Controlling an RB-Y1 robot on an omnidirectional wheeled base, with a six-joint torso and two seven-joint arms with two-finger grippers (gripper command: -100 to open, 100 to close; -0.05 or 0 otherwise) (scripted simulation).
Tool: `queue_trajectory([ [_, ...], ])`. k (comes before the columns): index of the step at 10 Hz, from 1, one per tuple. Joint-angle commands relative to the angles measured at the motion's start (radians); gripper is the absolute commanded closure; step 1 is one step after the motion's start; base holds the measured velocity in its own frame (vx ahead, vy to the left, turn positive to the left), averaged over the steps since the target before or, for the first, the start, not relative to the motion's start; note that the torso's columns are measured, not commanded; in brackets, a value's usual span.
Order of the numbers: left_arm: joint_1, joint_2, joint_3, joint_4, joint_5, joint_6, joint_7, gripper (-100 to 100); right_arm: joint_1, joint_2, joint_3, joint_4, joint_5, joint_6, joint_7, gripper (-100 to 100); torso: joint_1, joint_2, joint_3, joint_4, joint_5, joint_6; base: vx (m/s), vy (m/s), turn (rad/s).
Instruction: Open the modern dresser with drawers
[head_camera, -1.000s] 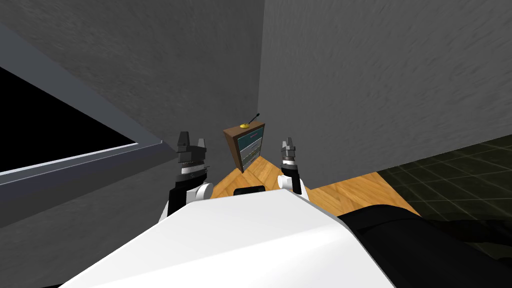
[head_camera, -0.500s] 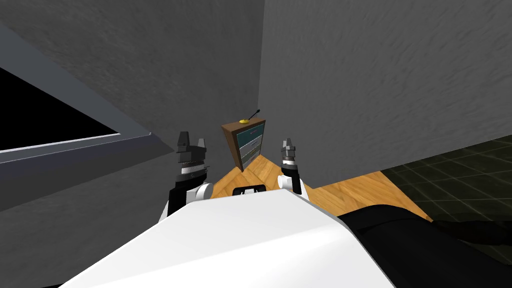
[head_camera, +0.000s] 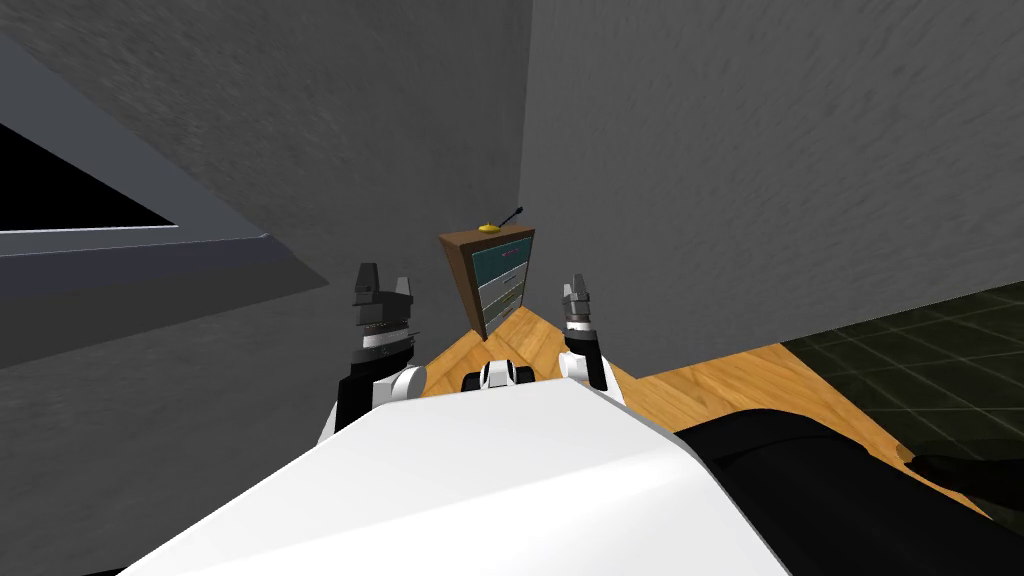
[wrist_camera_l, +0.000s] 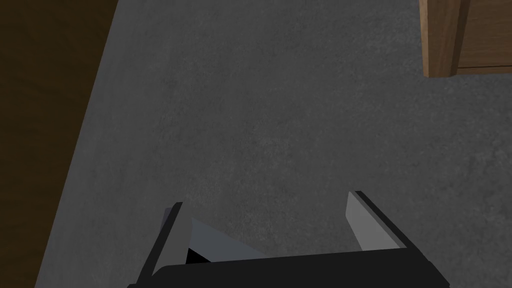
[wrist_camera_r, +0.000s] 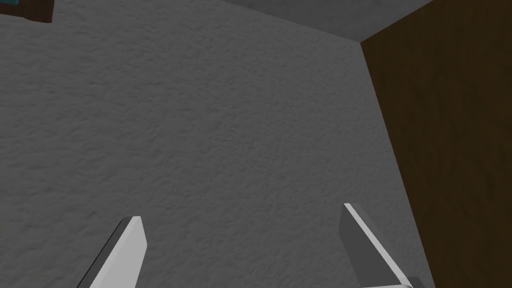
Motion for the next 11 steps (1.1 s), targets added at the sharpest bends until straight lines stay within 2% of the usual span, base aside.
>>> queue_trajectory([
  [1,0.0,0.0,0.0,0.0,0.0,0.0,0.0,0,0.02,-0.078,-0.015,-0.018,0.067,0.015,0.027,-100,0.0,0.002,-0.005,0.003,0.0,0.0,0.052,0.021,0.113],
  [3,0.0,0.0,0.0,0.0,0.0,0.0,0.0,0,0.046,-0.112,-0.031,-0.036,0.128,0.03,0.056,-100,0.001,0.004,-0.005,0.004,0.0,0.0,0.075,0.034,0.113],
  [4,0.0,0.0,0.0,0.0,0.0,0.0,0.0,0,0.046,-0.112,-0.031,-0.036,0.143,0.03,0.056,-100,0.0,0.004,-0.005,0.004,0.0,0.0,0.058,0.017,0.051],
  [6,0.0,0.0,0.0,0.0,0.0,0.0,0.0,0,0.078,-0.133,-0.051,-0.053,0.21,0.048,0.092,-100,-0.001,0.006,-0.004,0.005,0.0,0.0,0.065,0.02,0.125],
  [11,0.0,0.0,0.0,0.0,0.0,0.0,0.0,0,0.114,-0.146,-0.074,-0.069,0.343,0.068,0.133,-100,0.0,0.005,-0.004,0.005,0.0,0.0,0.06,0.016,0.085],
])
